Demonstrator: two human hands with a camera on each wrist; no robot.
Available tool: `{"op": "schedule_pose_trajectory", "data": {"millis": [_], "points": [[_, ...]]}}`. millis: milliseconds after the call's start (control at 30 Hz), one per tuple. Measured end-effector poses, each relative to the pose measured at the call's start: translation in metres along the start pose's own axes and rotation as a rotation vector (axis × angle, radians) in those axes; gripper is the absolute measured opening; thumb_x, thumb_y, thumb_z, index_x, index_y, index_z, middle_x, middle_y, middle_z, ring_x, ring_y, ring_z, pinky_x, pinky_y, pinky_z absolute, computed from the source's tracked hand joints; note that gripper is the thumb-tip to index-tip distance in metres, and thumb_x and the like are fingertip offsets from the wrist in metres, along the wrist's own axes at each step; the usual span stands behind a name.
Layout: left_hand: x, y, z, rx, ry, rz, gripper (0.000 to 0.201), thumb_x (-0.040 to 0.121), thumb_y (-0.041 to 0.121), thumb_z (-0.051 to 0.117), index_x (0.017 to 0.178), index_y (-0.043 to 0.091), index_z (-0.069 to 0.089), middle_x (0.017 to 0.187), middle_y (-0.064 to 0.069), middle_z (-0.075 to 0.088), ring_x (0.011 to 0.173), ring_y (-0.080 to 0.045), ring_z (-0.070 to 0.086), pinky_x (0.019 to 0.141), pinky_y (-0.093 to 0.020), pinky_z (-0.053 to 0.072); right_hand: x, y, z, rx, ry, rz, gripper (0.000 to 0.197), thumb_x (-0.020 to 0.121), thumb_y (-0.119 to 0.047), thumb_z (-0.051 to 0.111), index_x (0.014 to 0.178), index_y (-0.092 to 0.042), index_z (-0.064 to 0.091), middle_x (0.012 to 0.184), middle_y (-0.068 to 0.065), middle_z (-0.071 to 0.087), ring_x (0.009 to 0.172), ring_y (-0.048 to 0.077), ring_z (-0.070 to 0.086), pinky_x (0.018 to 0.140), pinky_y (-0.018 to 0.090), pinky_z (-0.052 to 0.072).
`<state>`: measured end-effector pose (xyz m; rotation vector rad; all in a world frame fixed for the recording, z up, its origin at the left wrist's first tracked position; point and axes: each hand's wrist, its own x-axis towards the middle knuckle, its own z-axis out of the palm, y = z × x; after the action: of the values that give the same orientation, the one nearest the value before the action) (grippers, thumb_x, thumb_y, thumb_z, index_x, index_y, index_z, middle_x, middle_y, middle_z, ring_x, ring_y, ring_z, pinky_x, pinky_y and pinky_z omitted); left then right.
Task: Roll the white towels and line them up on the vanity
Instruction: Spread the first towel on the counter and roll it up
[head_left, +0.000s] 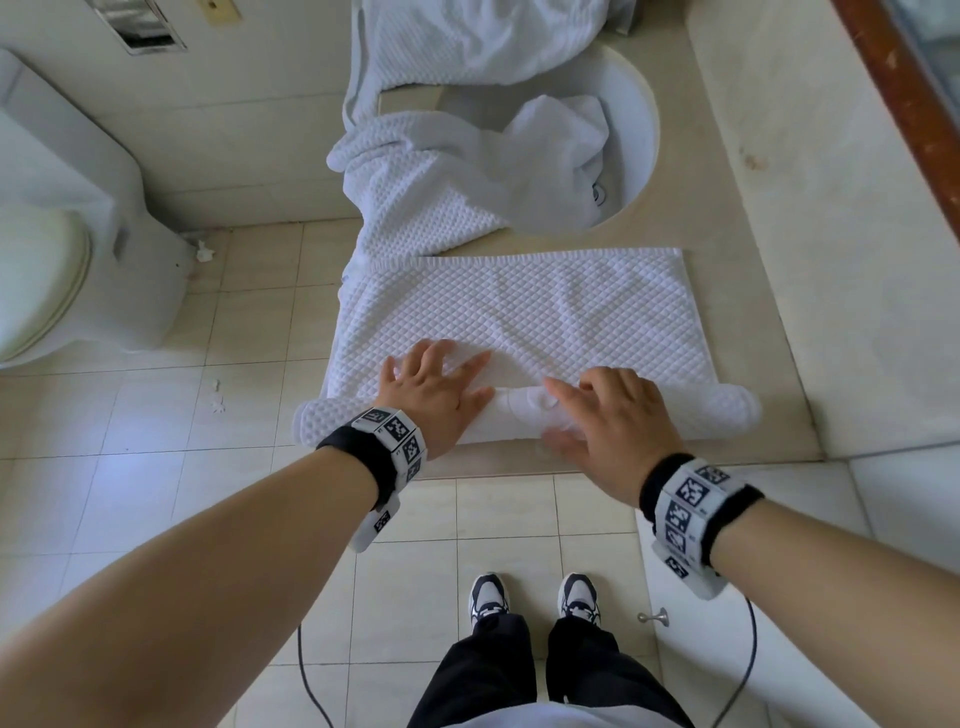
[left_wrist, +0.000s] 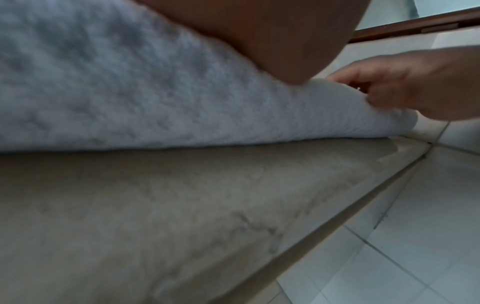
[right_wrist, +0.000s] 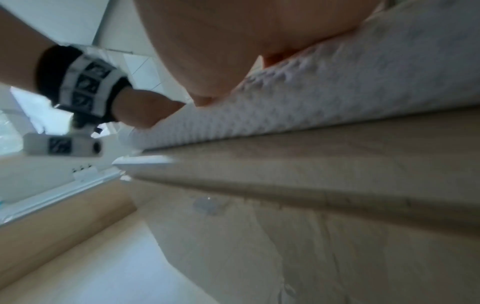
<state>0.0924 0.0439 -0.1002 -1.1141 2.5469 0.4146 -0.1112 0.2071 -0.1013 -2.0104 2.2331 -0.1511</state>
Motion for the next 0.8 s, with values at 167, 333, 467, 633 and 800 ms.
{"op": "schedule_pose_trajectory", "data": {"millis": [167,333,467,633,800], "points": [[-0.004,0.003,-0.003,0.017,0.027,-0.024,0.063,0.092,0.071,0.005,0.151,0.049,0.013,0.159,0.002,0.017,0.149,-0.024,0.009,0.118,-0.063,0.004,-0.003,-0.002,0.011,-0.102,0.016,-0.001,0.067,0.090,-0.069,0.044,0.145,-0.033,0.042,0.105,0.001,0.050,0.092,0.024,0.044,0.086,0.041,0.037],[-0.037,0.020,0.012,0.066,0.266,-0.043,0.057,0.098,0.064,0.018,0.152,0.046,0.020,0.145,0.000,0.041,0.133,-0.028,0.038,0.116,-0.058,0.018,0.008,0.000,0.009,-0.111,-0.036,0.007,0.071,0.086,-0.072,0.042,0.149,-0.040,0.033,0.099,-0.003,0.049,0.091,0.021,0.044,0.085,0.040,0.038],[-0.058,0.018,0.030,0.087,0.287,0.060,0.068,0.092,0.062,0.037,0.154,0.040,0.021,0.137,-0.001,0.043,0.124,-0.028,0.042,0.111,-0.053,0.026,0.009,0.000,0.006,-0.109,-0.027,0.007,0.070,0.083,-0.065,0.052,0.147,-0.039,0.038,0.096,-0.001,0.051,0.089,0.023,0.047,0.082,0.042,0.040],[-0.050,0.013,0.031,0.123,0.309,0.072,0.073,0.089,0.065,0.043,0.154,0.039,0.022,0.127,0.005,0.049,0.114,-0.024,0.047,0.105,-0.045,0.031,0.011,-0.001,0.002,-0.111,-0.068,0.019,0.068,0.084,-0.069,0.043,0.146,-0.041,0.037,0.100,-0.002,0.052,0.092,0.022,0.048,0.084,0.043,0.042],[-0.036,0.010,0.024,0.175,0.277,0.075,0.068,0.093,0.067,0.034,0.153,0.039,0.019,0.117,0.007,0.053,0.104,-0.023,0.051,0.095,-0.043,0.038,0.011,-0.003,0.002,-0.093,-0.071,0.048,0.068,0.085,-0.069,0.043,0.146,-0.041,0.036,0.101,-0.001,0.052,0.094,0.023,0.048,0.085,0.043,0.042]]}}
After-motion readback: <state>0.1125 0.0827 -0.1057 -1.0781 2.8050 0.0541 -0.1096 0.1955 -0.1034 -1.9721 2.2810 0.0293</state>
